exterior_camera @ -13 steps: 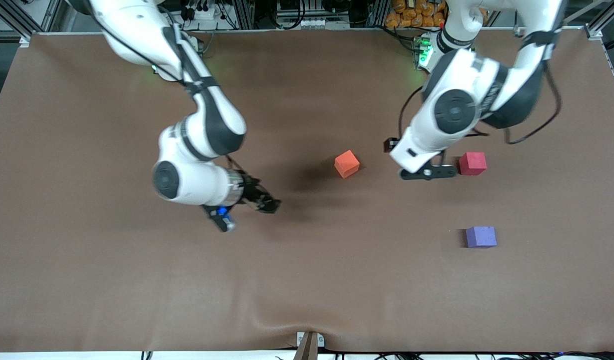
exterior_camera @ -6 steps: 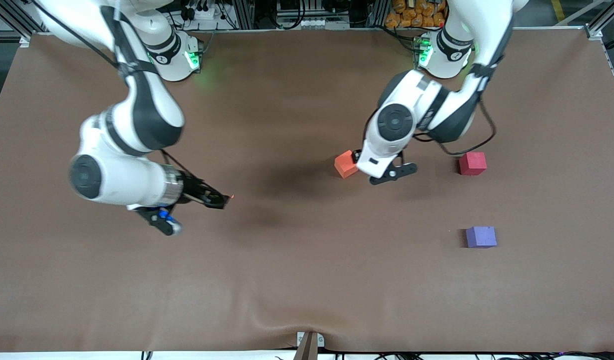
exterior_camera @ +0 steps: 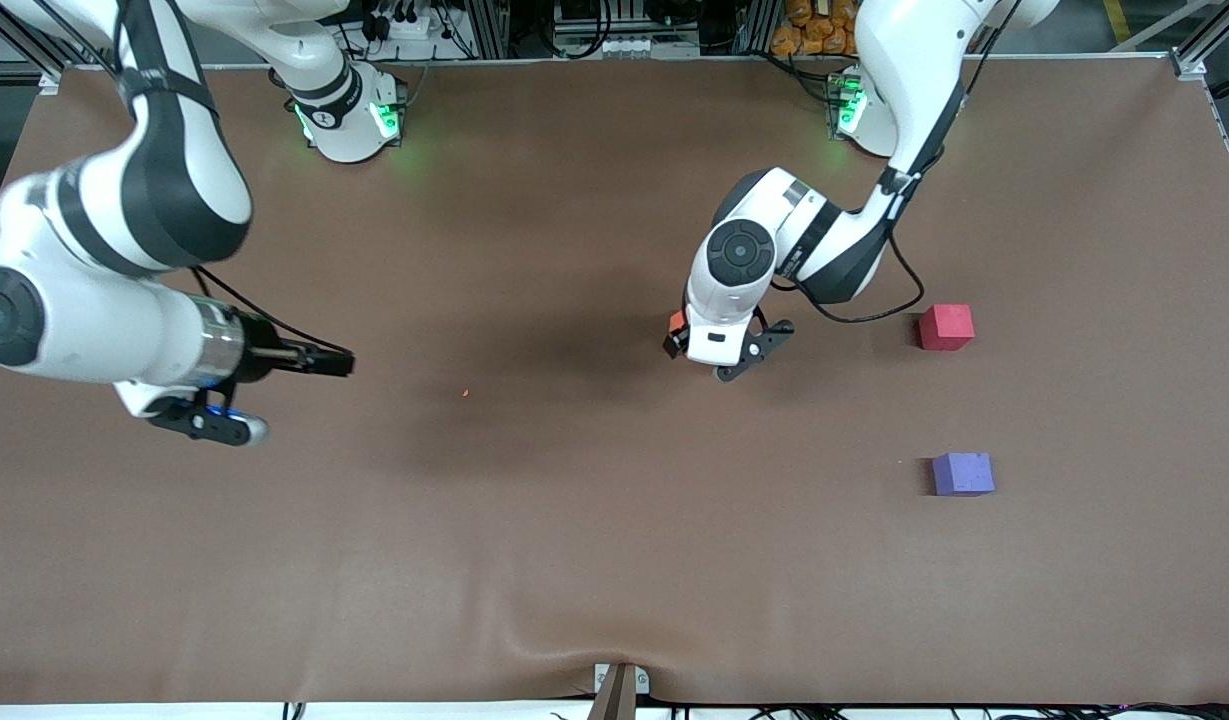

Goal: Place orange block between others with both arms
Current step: 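Retract the right gripper while the left gripper reaches the orange cube, then close the left gripper on the orange cube and lift it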

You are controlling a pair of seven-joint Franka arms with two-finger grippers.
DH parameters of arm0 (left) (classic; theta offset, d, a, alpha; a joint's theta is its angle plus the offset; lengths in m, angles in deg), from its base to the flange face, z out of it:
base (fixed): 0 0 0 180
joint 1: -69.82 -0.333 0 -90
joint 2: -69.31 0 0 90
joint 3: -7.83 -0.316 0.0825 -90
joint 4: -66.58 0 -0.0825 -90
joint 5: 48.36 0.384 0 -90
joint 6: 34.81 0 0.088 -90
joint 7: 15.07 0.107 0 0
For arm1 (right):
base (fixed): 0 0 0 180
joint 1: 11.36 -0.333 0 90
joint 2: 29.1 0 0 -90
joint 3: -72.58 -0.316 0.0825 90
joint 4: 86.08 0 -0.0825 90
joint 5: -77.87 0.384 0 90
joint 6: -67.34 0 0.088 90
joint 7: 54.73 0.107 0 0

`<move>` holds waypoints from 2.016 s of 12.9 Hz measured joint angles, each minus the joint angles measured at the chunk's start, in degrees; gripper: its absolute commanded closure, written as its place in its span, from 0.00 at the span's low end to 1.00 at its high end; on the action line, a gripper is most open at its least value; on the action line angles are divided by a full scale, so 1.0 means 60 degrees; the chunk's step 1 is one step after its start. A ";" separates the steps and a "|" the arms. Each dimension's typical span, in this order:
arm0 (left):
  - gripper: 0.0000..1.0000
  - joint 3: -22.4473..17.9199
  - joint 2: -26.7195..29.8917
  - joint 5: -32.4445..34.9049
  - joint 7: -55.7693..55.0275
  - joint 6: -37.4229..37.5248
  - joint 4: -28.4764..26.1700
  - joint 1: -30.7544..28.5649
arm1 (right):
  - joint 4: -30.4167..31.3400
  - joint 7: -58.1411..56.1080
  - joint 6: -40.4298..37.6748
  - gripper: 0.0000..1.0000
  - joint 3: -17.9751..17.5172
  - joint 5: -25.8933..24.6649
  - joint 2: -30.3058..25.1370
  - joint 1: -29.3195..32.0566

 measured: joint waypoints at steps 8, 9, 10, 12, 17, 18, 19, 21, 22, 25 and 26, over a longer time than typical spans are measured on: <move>0.00 -0.0014 -0.0299 0.0075 -0.0979 -0.0186 -0.0551 0.0287 | 0.0015 -0.3446 -0.0298 0.00 0.0105 -0.1437 -0.0793 0.1140; 0.00 -0.0021 -0.0306 0.0083 -0.0979 -0.0186 -0.0616 0.0287 | 0.0015 -0.3761 -0.0298 0.00 0.0271 -0.1475 -0.0832 0.1182; 0.00 -0.0026 -0.0315 0.0085 -0.0979 -0.0188 -0.0642 0.0288 | 0.0017 -0.4121 -0.0299 0.00 0.0514 -0.1498 -0.0880 0.1203; 0.00 -0.0029 -0.0376 0.0089 -0.0979 -0.0273 -0.0685 0.0290 | 0.0021 -0.4663 -0.0301 0.00 0.0949 -0.1502 -0.1012 0.1241; 0.00 -0.0029 -0.0654 0.0091 -0.0979 -0.0564 -0.0720 0.0359 | 0.0037 -0.4791 -0.0324 0.00 0.1146 -0.1502 -0.1379 0.1226; 0.41 -0.0029 -0.0684 0.0101 -0.0979 -0.0566 -0.0720 0.0367 | 0.0042 -0.4791 -0.0324 0.00 0.1137 -0.1502 -0.1396 0.1210; 0.73 -0.0029 -0.0699 0.0136 -0.0979 -0.0567 -0.0720 0.0370 | 0.0043 -0.4791 -0.0324 0.00 0.1124 -0.1502 -0.1413 0.1204; 1.00 -0.0029 -0.0702 0.0304 -0.0979 -0.0569 -0.0717 0.0371 | 0.0043 -0.4791 -0.0324 0.00 0.1093 -0.1502 -0.1448 0.1182; 1.00 -0.0031 -0.0701 0.0330 -0.0979 -0.0575 -0.0703 0.0368 | 0.0043 -0.4791 -0.0331 0.00 0.1078 -0.1503 -0.1456 0.1130; 1.00 -0.0149 -0.0696 0.0466 -0.0979 -0.0582 -0.0447 0.0339 | 0.0044 -0.4789 -0.0390 0.00 0.1063 -0.1639 -0.1468 0.0961; 1.00 -0.0246 -0.0685 0.0580 -0.0979 -0.0564 -0.0222 0.0304 | 0.0044 -0.4789 -0.0406 0.00 0.1064 -0.1671 -0.1470 0.0956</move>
